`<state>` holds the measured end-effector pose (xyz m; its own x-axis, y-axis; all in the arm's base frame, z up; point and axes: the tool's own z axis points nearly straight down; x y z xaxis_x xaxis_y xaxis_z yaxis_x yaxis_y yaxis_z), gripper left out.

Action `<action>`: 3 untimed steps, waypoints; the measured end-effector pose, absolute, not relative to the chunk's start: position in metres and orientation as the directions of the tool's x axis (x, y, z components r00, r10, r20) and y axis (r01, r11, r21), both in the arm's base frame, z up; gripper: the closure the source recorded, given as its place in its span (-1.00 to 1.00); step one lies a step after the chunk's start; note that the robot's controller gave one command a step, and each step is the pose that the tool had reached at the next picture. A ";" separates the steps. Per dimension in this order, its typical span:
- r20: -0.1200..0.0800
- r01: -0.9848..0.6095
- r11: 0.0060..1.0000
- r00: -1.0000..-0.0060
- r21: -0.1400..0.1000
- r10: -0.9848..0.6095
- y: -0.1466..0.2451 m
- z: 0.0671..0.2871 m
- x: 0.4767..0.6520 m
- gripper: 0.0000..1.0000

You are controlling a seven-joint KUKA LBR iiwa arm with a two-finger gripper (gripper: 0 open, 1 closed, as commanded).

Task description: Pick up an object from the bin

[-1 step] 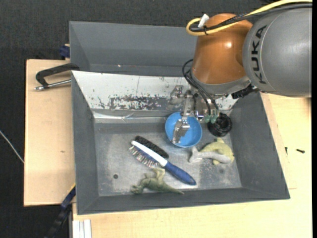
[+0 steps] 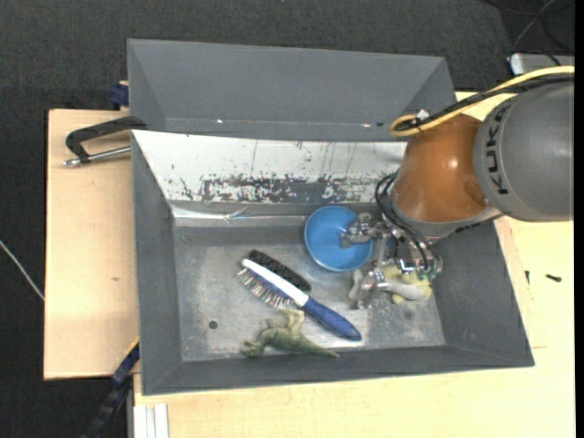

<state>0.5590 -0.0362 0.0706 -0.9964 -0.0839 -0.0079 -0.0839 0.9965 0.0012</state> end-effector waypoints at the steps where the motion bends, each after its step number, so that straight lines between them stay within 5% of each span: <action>1: -0.017 -0.089 0.996 -0.996 0.002 -0.089 -0.032 0.076 0.562 1.00; 2: -0.009 -0.514 0.858 -0.858 -0.006 -0.514 -0.062 0.175 0.536 1.00; 3: -0.001 -0.776 0.631 -0.631 -0.001 -0.776 -0.090 0.176 0.516 1.00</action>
Offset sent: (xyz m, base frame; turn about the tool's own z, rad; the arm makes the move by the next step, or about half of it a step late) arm 0.0000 0.0000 0.0000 0.0000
